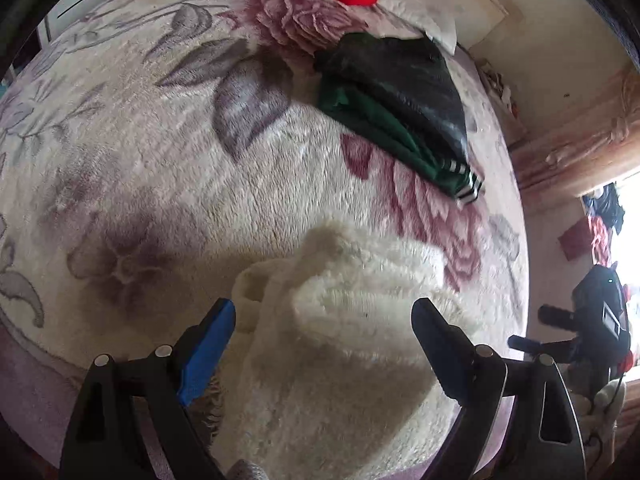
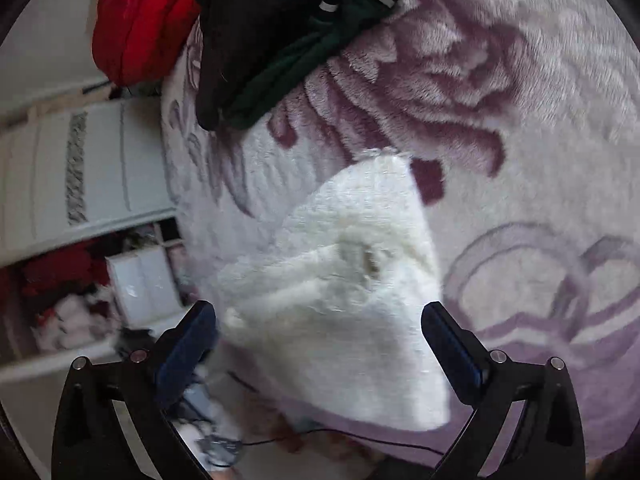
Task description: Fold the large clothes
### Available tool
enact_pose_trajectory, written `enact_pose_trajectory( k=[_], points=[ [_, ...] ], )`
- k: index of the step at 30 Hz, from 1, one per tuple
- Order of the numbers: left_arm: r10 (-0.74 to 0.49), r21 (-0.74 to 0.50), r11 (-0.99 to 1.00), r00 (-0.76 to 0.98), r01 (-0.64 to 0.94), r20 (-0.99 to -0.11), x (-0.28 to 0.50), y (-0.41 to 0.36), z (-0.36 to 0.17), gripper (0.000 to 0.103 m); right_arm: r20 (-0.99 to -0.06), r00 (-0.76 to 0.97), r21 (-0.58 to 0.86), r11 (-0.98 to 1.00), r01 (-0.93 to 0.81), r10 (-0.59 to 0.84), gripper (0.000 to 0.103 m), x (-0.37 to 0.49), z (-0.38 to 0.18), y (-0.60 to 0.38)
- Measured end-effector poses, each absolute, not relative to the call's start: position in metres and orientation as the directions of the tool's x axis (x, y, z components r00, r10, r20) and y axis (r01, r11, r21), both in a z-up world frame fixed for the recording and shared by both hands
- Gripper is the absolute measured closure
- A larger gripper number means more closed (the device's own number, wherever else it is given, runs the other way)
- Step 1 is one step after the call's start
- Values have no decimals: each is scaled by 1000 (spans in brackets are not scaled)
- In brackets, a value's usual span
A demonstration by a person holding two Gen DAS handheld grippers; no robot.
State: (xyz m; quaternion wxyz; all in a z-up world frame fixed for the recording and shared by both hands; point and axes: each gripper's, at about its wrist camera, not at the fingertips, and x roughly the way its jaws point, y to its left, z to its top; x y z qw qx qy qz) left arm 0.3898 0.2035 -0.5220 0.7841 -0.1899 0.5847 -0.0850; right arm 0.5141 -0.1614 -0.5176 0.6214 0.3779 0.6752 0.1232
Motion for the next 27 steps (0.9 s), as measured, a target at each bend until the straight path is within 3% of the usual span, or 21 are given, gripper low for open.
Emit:
enact_pose_trajectory(
  k=[3,7,8,9,10,13,15,17,21,22,27],
  points=[
    [-295,-334,937,281,-103,-913,389,196,-538,13,-852,2,513,834,205,524,0,497,-526,-151],
    [-256,-306,941,286,-144,-923,389,202,-545,13,-837,-21,544,836,65,546,1,488,-560,-131],
    [-241,-292,944,287,-153,-927,387,205,-544,13,-820,-22,570,820,49,572,7,490,-569,-125],
    [-229,-283,946,289,-159,-929,385,207,-543,13,-804,-2,593,803,48,594,54,493,-574,-122],
    [-212,-268,949,290,-168,-933,382,208,-541,13,-795,-8,605,794,61,606,73,498,-580,-117],
    [-165,-232,951,300,-202,-939,368,213,-535,13,-810,72,587,805,92,582,75,511,-570,-117],
    [-140,-226,942,320,-247,-937,349,221,-527,13,-819,70,573,817,61,569,74,514,-567,-116],
    [-98,-201,931,323,-304,-941,324,230,-526,13,-839,1,544,839,10,544,64,509,-565,-117],
    [0,-104,903,242,-417,-970,262,250,-560,13,-824,-94,564,824,-51,558,13,490,-575,-136],
    [11,-89,895,221,-437,-975,250,254,-573,13,-815,-120,576,815,-62,567,8,486,-581,-140],
    [55,-51,849,183,-526,-981,213,268,-633,13,-673,-261,715,700,10,692,8,492,-648,-140]
  ],
)
